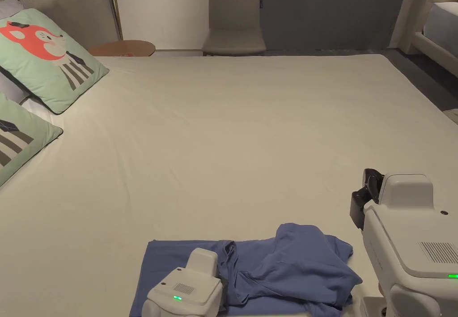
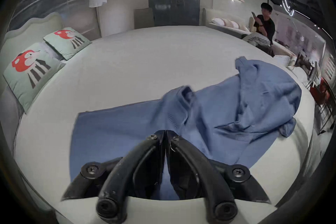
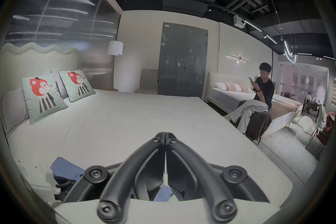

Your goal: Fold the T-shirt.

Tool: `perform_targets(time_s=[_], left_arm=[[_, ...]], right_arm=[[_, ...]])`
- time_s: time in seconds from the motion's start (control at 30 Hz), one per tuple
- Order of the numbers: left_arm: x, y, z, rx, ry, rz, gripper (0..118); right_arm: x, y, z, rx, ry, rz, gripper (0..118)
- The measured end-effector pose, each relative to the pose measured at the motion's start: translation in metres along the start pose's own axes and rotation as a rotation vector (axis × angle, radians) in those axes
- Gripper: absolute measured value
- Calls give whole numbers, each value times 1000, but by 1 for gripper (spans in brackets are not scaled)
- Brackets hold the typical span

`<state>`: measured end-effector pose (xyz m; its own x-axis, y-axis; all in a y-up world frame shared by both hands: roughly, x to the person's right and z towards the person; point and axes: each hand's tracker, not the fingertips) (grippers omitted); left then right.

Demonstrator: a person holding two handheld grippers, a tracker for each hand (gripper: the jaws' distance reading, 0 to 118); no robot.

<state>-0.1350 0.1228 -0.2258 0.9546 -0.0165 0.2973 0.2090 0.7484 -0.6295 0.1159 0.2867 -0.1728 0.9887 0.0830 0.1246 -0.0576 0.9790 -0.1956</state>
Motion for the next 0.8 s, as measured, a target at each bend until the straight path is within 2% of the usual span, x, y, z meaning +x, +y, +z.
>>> perform_targets(time_s=[0.23, 0.4, 0.57, 0.6, 0.63, 0.67, 0.7, 0.73, 0.8], left_arm=[[22, 11, -5, -5, -65, -33, 0], [-21, 39, 29, 74, -164, 128, 0], [-100, 66, 58, 50, -387, 315, 3], [-114, 67, 61, 44, -410, 351, 17], [-130, 67, 63, 30, -443, 387, 38], [-145, 66, 63, 4, -465, 430, 63], [-155, 64, 63, -25, -483, 456, 93], [-167, 60, 60, -58, -492, 486, 107], [-185, 51, 57, -96, -488, 514, 110]], right_arm=[[10, 0, -1, -1, -24, -5, 0], [7, 1, 0, 3, -20, -4, 0], [-2, 1, -2, 4, -1, -5, 0], [-4, 1, -1, 4, 4, -5, 0], [-7, 1, -2, 4, 8, -5, 0], [-9, 2, -2, 4, 11, -6, 0], [-11, 2, -2, 3, 17, -7, 0], [-13, 2, -3, 3, 22, -7, 0], [-17, 2, -4, 1, 27, -3, 0]])
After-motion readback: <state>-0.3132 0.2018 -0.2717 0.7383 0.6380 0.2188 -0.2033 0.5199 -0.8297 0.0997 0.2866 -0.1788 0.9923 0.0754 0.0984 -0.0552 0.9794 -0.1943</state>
